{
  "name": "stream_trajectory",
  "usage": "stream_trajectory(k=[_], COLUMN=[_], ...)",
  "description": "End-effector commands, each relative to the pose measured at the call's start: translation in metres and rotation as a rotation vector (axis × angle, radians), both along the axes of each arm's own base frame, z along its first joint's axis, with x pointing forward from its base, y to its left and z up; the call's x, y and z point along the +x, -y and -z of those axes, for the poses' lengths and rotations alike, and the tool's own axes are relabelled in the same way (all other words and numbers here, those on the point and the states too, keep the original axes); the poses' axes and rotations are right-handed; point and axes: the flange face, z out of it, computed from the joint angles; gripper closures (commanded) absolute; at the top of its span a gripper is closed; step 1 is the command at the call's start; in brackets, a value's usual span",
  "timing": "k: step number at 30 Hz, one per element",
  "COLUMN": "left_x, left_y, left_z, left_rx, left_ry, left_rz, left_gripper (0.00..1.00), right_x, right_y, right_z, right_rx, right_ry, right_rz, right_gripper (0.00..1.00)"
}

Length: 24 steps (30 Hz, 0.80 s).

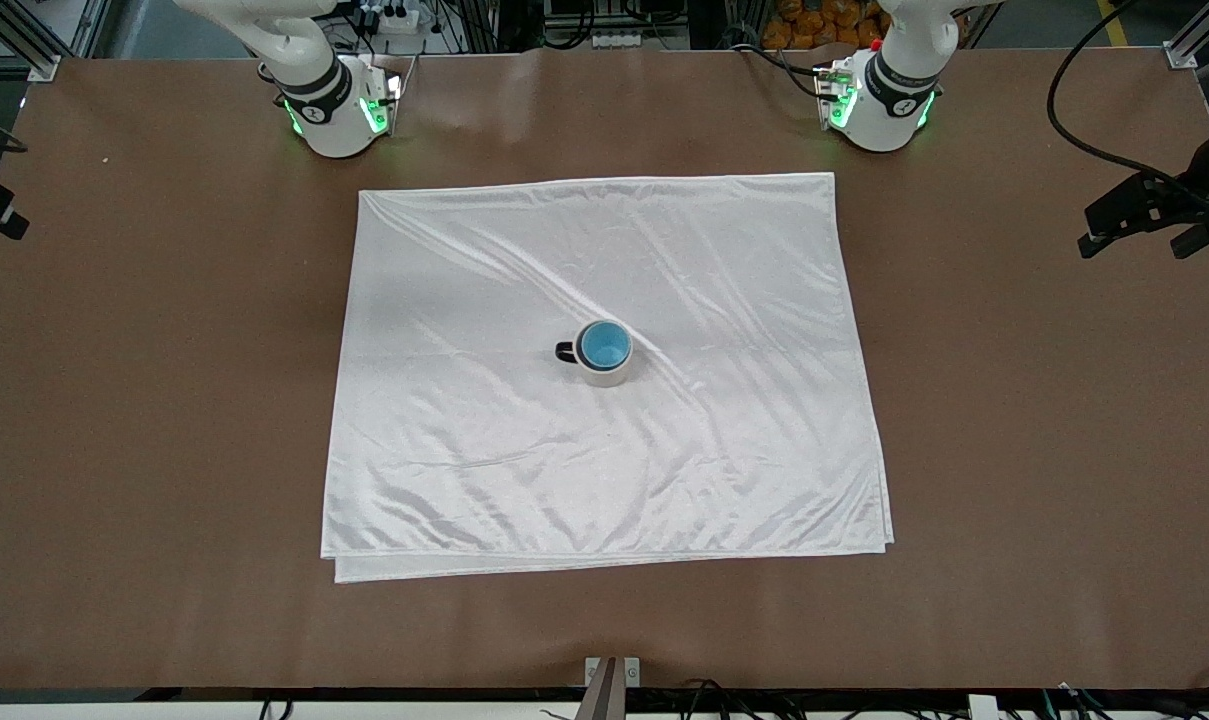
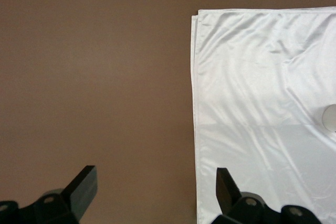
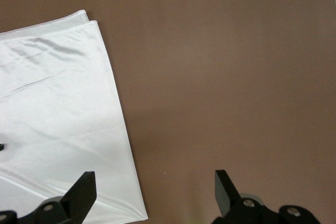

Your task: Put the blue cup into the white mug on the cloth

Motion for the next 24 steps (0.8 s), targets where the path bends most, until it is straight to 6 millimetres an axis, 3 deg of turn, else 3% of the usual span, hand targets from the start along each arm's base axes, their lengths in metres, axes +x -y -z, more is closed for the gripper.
stream_trajectory(k=[1, 24], left_x=[-0.014, -0.013], left_y=[-0.006, -0.018], left_z=[0.001, 0.008], left_rx=[-0.022, 0.057], left_ry=[-0.04, -0.05], left_rz=[0.036, 0.062], left_gripper=[0.0, 0.0], right_x=[-0.002, -0.002], right_y=[-0.001, -0.001], right_z=[-0.011, -0.013], right_rx=[0.0, 0.001], right_ry=[0.016, 0.021], right_rz=[-0.014, -0.014], right_gripper=[0.0, 0.0])
